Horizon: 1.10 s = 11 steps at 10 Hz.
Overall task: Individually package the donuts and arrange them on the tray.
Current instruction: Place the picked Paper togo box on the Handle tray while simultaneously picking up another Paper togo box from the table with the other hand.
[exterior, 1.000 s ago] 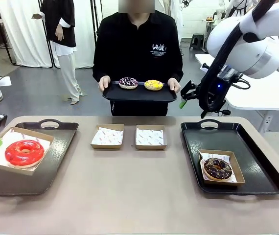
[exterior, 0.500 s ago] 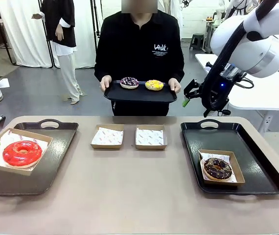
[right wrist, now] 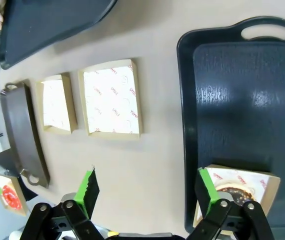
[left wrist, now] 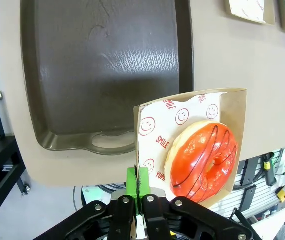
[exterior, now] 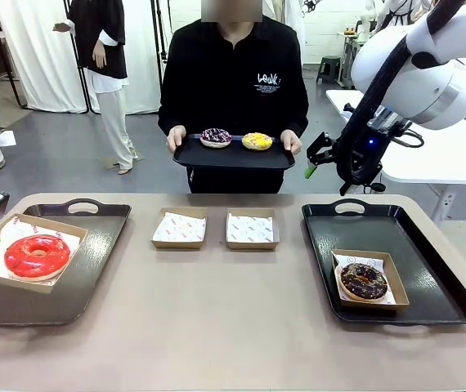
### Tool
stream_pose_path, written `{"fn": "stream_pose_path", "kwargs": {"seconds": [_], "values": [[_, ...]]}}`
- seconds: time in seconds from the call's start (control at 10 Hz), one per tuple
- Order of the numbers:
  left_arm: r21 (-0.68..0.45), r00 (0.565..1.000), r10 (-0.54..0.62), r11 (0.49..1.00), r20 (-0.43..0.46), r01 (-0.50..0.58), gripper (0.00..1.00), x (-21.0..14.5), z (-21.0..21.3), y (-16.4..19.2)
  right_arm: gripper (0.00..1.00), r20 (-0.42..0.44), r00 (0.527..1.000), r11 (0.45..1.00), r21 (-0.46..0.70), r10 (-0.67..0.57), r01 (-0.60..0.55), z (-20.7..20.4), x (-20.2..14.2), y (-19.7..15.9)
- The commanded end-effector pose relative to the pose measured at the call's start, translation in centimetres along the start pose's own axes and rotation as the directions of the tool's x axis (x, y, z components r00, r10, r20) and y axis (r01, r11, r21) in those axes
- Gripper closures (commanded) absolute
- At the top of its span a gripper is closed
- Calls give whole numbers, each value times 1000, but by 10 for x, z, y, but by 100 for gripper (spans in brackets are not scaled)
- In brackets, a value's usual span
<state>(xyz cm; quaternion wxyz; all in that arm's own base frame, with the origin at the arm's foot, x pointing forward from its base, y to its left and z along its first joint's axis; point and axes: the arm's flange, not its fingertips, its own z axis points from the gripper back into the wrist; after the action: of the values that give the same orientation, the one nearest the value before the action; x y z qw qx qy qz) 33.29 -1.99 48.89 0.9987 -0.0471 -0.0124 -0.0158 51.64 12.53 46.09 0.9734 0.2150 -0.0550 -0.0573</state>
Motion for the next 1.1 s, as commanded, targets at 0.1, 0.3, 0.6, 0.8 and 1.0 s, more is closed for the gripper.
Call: {"fn": "stream_pose_path", "kwargs": {"seconds": [0.1, 0.3, 0.6, 0.8, 1.0], "values": [[88, 996, 43, 995, 74, -49, 99, 2, -20, 11, 0, 48, 999, 990, -140, -6, 13, -25, 23, 29], [142, 993, 28, 989, 111, -44, 99, -3, -29, 19, 0, 59, 998, 981, -196, 11, 1, -46, 34, 49], [142, 989, 10, 989, 150, -32, 99, -7, -45, 26, 0, 60, 997, 964, -263, 47, -30, -93, 46, 78], [116, 990, 21, 993, 137, -37, 99, -11, -60, 27, 0, 43, 993, 953, -287, 111, -94, -126, 44, 84], [87, 992, 44, 995, 116, -54, 99, -11, -72, 29, 0, 28, 992, 956, -271, 124, -112, -143, 40, 79]]}}
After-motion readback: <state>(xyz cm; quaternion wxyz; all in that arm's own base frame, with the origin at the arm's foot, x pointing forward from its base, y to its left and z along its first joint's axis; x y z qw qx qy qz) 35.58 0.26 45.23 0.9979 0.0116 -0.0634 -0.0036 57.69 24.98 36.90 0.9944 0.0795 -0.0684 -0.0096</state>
